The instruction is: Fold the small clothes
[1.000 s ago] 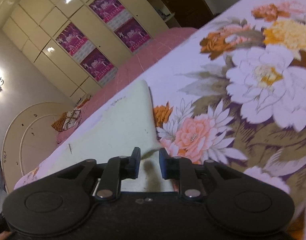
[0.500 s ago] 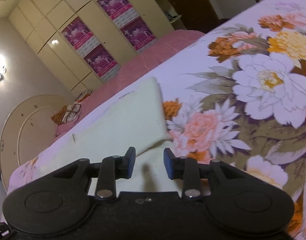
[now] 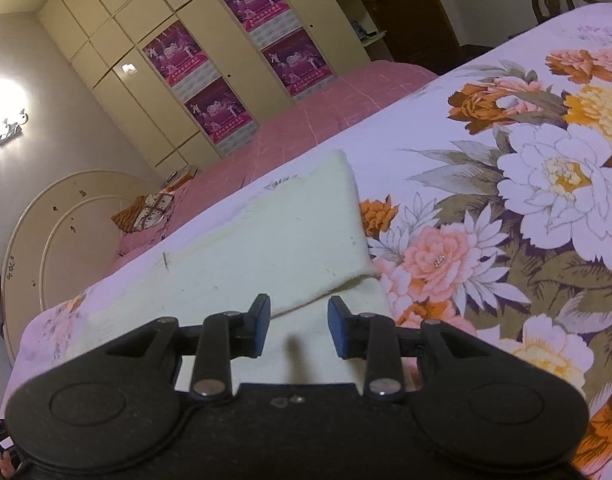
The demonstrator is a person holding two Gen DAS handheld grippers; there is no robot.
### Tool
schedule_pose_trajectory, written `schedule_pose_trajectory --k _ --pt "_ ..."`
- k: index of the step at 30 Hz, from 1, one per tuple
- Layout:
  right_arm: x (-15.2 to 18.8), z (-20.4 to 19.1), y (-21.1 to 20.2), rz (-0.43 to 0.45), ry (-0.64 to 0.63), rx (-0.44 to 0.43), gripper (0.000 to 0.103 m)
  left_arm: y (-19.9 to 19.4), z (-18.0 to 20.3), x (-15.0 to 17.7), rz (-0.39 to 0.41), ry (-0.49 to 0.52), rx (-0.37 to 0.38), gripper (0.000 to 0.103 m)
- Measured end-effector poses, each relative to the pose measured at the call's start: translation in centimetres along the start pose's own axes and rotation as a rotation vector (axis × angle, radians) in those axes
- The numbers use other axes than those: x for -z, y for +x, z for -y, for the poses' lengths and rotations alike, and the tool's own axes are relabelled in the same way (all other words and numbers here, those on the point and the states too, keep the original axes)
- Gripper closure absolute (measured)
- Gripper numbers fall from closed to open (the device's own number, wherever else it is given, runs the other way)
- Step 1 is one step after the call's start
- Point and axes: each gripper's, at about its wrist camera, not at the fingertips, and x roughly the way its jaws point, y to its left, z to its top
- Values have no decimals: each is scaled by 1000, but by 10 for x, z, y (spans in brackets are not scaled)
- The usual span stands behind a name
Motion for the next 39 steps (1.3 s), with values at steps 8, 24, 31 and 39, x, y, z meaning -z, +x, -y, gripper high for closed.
schedule_pose_trajectory --k 8,24,31,39 --pt "3 5 2 -10 5 9 71 4 18 6 97 -9 59 21" --pt "2 6 12 -16 16 30 71 49 51 -17 -6 289 -92 100" --pt "2 7 11 -12 18 29 71 33 130 37 -4 532 155 100" --pt "1 9 1 0 19 31 71 30 230 171 -193 775 345 100"
